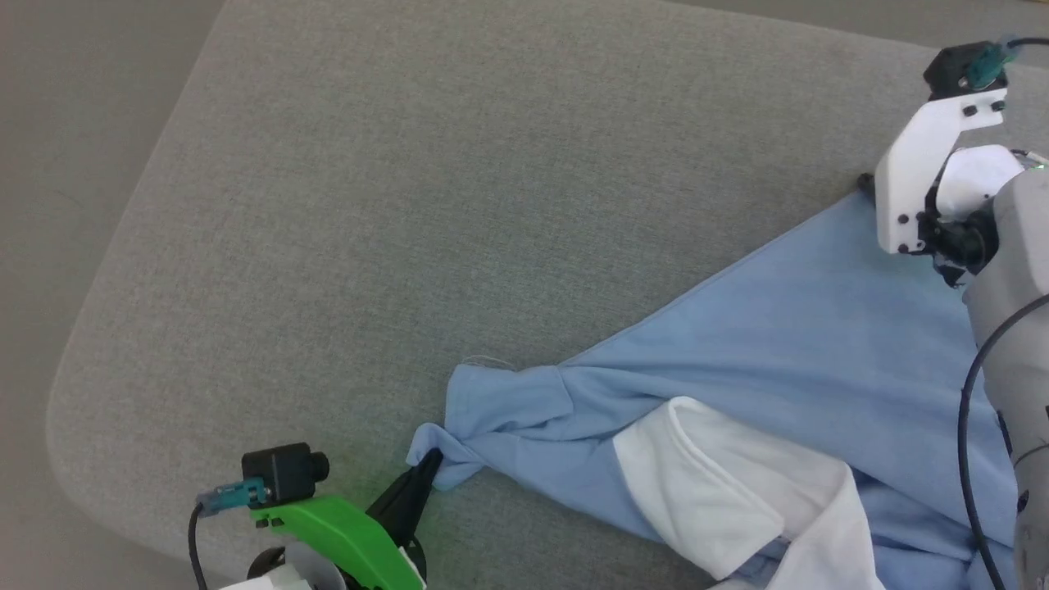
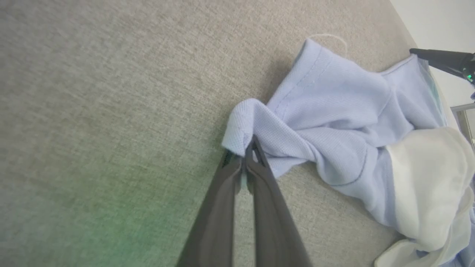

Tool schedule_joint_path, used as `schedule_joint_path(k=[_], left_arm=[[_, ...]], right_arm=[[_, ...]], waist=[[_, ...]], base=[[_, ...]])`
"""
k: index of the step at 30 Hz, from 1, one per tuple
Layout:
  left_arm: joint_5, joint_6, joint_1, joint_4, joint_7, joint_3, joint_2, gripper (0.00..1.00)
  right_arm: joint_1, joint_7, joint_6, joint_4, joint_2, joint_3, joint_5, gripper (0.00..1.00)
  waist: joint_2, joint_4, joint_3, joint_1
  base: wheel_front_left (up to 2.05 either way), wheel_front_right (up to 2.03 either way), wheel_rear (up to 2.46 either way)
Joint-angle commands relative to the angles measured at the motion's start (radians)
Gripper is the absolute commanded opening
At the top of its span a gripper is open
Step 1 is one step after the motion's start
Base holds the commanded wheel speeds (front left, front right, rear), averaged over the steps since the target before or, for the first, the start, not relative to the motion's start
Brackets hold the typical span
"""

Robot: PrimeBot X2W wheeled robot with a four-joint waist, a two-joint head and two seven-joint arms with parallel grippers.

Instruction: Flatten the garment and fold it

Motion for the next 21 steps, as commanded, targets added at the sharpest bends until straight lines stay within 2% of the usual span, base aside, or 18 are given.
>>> schedule_joint_path(k=[1, 2, 5, 9, 12, 17, 21], left_arm=[[-0.003, -0.003, -0.016, 0.010, -0.004, 0.001, -0.003, 0.00], [-0.004, -0.003, -0.015, 0.013, -0.005, 0.001, -0.003, 0.00], [-0.004, -0.001, -0.010, 0.019, -0.007, 0.002, -0.002, 0.00], [-0.003, 0.008, 0.005, 0.017, -0.008, 0.008, 0.008, 0.00], [-0.003, 0.020, 0.029, 0.006, -0.009, 0.019, 0.022, 0.00], [-0.003, 0.040, 0.072, -0.027, -0.006, 0.034, 0.047, 0.00], [0.003, 0.057, 0.096, -0.060, -0.005, 0.048, 0.067, 0.00]], right_arm=[[0.015, 0.023, -0.002, 0.025, 0.003, -0.022, -0.022, 0.36], [0.019, 0.033, -0.002, 0.027, 0.009, -0.041, -0.037, 0.00], [0.043, 0.023, -0.002, 0.016, 0.028, -0.081, -0.057, 0.00], [0.111, -0.132, -0.002, -0.061, 0.053, -0.090, -0.037, 0.00], [0.198, -0.282, -0.002, -0.136, 0.070, -0.057, 0.026, 0.00], [0.385, -0.496, -0.002, -0.296, 0.045, -0.033, 0.121, 0.00], [0.544, -0.572, -0.002, -0.436, 0.043, -0.074, 0.148, 0.00]], waist=[[0.0000, 0.008, 0.006, 0.0000], [0.0000, 0.006, 0.003, 0.0000], [0.0000, -0.002, -0.016, 0.0000], [0.0000, -0.022, -0.057, 0.0000], [0.0000, -0.050, -0.099, 0.0000], [0.0000, -0.100, -0.166, 0.0000], [0.0000, -0.146, -0.199, 0.0000]], base=[[0.00, 0.00, 0.00], [0.00, 0.00, 0.00], [0.00, 0.00, 0.00], [0.00, 0.00, 0.00], [0.00, 0.00, 0.00], [0.00, 0.00, 0.00], [0.00, 0.00, 0.00]])
